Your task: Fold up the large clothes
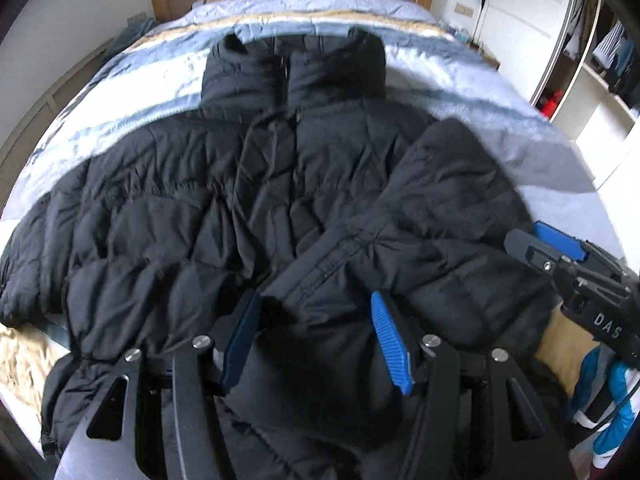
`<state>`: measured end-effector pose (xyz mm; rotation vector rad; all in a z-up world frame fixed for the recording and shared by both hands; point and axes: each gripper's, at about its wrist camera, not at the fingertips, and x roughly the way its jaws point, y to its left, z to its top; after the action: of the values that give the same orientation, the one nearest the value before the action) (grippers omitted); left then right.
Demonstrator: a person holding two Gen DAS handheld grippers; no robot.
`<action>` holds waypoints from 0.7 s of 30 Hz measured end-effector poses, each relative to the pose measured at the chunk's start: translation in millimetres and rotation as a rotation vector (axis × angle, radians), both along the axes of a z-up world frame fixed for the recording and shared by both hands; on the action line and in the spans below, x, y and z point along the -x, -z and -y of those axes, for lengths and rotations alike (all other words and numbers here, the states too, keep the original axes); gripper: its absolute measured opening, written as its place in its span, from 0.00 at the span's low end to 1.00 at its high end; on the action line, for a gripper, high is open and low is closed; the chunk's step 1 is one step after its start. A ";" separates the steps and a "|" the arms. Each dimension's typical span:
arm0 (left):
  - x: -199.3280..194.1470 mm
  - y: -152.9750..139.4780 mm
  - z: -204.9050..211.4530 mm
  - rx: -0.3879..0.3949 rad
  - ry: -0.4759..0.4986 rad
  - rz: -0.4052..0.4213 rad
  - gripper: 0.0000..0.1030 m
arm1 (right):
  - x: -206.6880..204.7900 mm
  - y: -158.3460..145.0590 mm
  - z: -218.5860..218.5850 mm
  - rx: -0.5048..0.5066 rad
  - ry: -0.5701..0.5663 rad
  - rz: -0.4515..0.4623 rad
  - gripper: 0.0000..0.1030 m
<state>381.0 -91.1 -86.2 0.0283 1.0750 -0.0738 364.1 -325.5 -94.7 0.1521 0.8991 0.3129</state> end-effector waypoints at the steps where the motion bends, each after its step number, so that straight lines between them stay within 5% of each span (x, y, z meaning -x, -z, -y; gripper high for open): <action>1: -1.5 7.2 0.0 -0.008 0.002 -0.007 0.54 | -2.4 9.2 -0.7 -0.003 0.000 -0.014 0.59; 9: -6.5 32.6 0.3 -0.054 0.050 -0.032 0.64 | -9.4 47.0 -3.2 0.006 0.018 -0.084 0.61; 21: 30.7 1.6 -25.5 -0.057 0.008 0.066 0.63 | 34.6 -11.2 -24.3 0.047 0.005 0.035 0.61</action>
<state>350.3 -65.7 -87.8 0.0863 1.0105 -0.0489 329.4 -301.2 -83.6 0.1053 0.8704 0.2889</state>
